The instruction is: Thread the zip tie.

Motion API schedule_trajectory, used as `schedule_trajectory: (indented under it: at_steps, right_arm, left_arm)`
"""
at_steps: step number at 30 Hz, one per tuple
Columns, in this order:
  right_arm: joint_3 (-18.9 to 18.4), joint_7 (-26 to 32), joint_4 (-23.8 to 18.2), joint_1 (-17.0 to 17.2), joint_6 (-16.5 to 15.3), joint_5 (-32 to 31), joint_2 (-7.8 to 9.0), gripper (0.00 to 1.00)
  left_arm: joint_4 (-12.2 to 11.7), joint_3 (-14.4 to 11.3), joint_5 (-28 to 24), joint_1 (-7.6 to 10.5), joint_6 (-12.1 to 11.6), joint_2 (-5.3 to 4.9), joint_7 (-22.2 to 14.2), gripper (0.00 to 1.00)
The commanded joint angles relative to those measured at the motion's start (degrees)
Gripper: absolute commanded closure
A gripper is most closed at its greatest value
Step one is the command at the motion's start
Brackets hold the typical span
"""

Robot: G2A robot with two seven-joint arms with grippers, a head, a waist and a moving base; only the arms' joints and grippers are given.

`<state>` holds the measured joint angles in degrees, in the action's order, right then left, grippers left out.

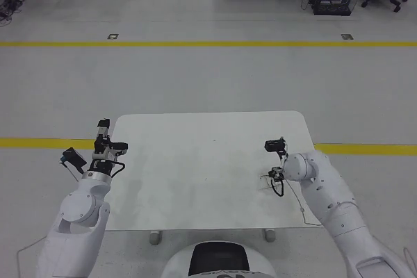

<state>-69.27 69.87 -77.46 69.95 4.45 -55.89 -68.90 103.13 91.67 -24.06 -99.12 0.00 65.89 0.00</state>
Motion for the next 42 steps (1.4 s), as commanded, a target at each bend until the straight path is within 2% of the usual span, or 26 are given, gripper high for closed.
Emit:
schedule_trajectory:
  at_steps: [1, 5, 10, 12, 17, 24, 33, 37, 38, 42]
  right_arm:
    - [-3.3, 0.7, -1.4, 1.4, -3.2, 3.7, 0.61, 1.0]
    - [-8.6, 2.3, -2.0, 3.1, -10.8, 11.8, 1.64, 1.0]
    - [-14.3, 7.6, 2.1, 3.4, -23.9, 27.5, 2.82, 1.0]
    - [-14.7, 9.7, 2.3, 3.1, -23.9, 31.2, 3.21, 1.0]
    - [-13.1, 9.8, 2.3, 3.5, -23.9, 38.8, 4.98, 1.0]
    - [-9.9, 9.8, 3.7, 2.6, -23.9, 44.8, 7.68, 1.0]
    - [-9.9, 9.8, 3.7, 2.6, -23.9, 44.8, 7.68, 1.0]
    - [-10.7, 5.5, 5.9, 3.6, -23.9, 51.9, 7.54, 1.0]
    - [-11.2, 4.8, 7.0, 4.0, -23.9, 55.9, 7.44, 1.0]
    - [-12.1, 3.2, 9.0, 5.1, -23.9, 63.6, 7.33, 1.0]
  left_arm:
    - [0.0, 0.0, 0.0, 0.0, 0.0, 0.0, 0.0, 0.0]
    - [0.0, 0.0, 0.0, 0.0, 0.0, 0.0, 0.0, 0.0]
    - [0.0, 0.0, 0.0, 0.0, 0.0, 0.0, 0.0, 0.0]
    - [0.0, 0.0, 0.0, 0.0, 0.0, 0.0, 0.0, 0.0]
    - [0.0, 0.0, 0.0, 0.0, 0.0, 0.0, 0.0, 0.0]
    - [0.0, 0.0, 0.0, 0.0, 0.0, 0.0, 0.0, 0.0]
    - [0.0, 0.0, 0.0, 0.0, 0.0, 0.0, 0.0, 0.0]
    - [0.0, 0.0, 0.0, 0.0, 0.0, 0.0, 0.0, 0.0]
    - [0.0, 0.0, 0.0, 0.0, 0.0, 0.0, 0.0, 0.0]
    - [0.0, 0.0, 0.0, 0.0, 0.0, 0.0, 0.0, 0.0]
